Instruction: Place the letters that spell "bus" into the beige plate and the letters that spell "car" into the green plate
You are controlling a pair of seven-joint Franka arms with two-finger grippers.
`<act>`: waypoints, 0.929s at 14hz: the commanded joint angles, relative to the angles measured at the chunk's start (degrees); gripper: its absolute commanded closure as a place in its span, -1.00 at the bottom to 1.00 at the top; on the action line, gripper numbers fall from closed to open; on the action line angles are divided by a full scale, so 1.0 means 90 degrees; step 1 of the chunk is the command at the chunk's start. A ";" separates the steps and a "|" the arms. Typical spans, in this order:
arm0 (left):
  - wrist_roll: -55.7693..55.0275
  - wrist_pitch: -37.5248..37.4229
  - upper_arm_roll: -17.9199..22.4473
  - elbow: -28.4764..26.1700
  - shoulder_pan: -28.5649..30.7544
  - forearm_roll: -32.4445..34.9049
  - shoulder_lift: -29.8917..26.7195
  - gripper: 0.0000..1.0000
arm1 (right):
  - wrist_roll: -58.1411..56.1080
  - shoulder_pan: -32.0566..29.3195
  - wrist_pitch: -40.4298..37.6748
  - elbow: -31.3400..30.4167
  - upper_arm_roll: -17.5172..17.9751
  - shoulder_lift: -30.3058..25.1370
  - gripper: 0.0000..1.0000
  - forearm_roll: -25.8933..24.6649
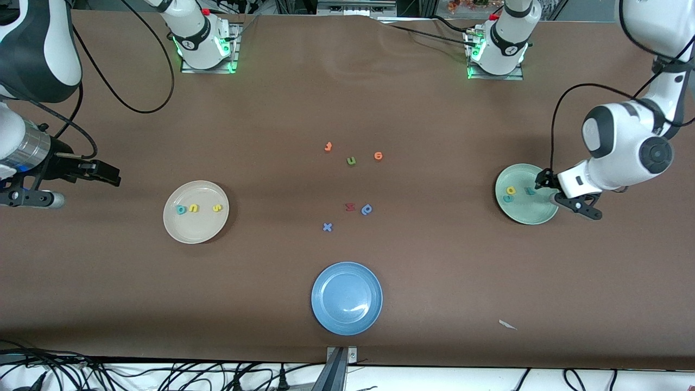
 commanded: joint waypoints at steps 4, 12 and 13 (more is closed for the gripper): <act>0.0074 0.0164 -0.0336 -0.0292 -0.0020 0.0027 -0.0858 -1.00 | -0.0139 -0.0043 -0.0025 -0.0042 0.0025 -0.0104 -1.00 0.0104; -0.0922 -0.2741 -0.0573 0.1519 -0.0197 0.0134 -0.2588 -1.00 | -0.0149 -0.0043 -0.0025 -0.0042 0.0016 -0.0104 -1.00 0.0134; -0.1077 -0.3423 -0.0582 0.2007 -0.0206 0.0192 -0.2579 -1.00 | -0.0149 -0.0043 -0.0025 -0.0042 0.0016 -0.0104 -1.00 0.0134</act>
